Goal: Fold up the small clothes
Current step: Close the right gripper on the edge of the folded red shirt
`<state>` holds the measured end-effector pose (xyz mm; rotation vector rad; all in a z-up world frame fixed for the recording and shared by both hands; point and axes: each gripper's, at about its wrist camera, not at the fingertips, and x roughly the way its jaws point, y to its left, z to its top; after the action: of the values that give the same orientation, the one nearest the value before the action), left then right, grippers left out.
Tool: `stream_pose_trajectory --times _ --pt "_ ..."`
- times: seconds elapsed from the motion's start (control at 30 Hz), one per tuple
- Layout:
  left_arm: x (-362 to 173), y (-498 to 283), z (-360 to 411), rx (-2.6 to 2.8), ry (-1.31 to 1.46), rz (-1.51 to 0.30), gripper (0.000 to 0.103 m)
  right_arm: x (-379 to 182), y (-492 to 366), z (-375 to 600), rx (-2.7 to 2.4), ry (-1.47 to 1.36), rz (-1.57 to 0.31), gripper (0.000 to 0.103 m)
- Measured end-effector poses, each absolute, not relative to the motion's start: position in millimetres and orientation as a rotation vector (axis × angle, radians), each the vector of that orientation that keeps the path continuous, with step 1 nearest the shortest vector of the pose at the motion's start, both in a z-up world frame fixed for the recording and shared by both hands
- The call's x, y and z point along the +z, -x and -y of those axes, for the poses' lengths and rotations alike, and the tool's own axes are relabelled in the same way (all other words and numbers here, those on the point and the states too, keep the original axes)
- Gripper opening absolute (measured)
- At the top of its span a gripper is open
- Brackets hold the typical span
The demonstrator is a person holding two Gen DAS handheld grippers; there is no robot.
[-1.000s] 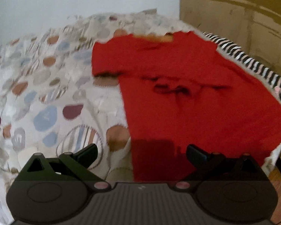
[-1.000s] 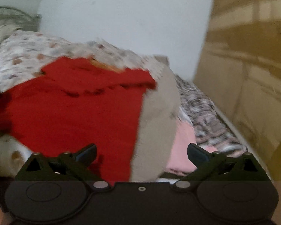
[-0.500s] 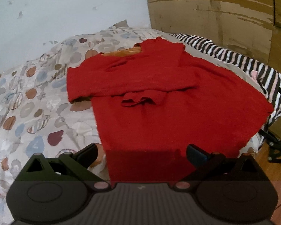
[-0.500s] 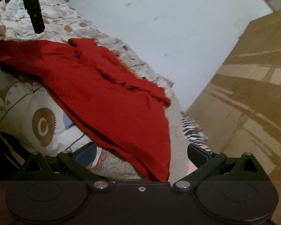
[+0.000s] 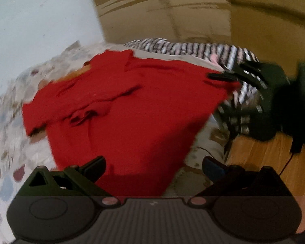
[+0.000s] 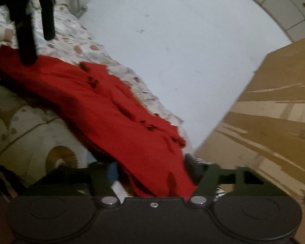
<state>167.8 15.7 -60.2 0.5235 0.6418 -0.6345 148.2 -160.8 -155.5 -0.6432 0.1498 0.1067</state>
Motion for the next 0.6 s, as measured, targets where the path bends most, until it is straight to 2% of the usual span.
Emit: stream_pose_trajectory --times 0.2,0.33,0.5,0.6 --pt "-89.1 -162.6 29.8 -0.559 -0.702 -0.602 0.103 -126.0 -163.7 160.9 0.195 0.558 -0.209 0.018" --pt "-93.2 -172.0 40.9 -0.51 -0.626 -0.599 0.103 -97.6 -175.0 160.3 0.254 0.482 -0.259 0.008" --pt "-88.3 -177.6 44.4 -0.401 -0.6 -0.498 0.102 -62.3 -186.0 166.8 0.283 0.34 -0.305 0.006" --pt "-88.0 -181.6 42.7 -0.299 -0.651 -0.455 0.091 -48.0 -192.6 171.7 0.286 0.261 -0.328 0.006"
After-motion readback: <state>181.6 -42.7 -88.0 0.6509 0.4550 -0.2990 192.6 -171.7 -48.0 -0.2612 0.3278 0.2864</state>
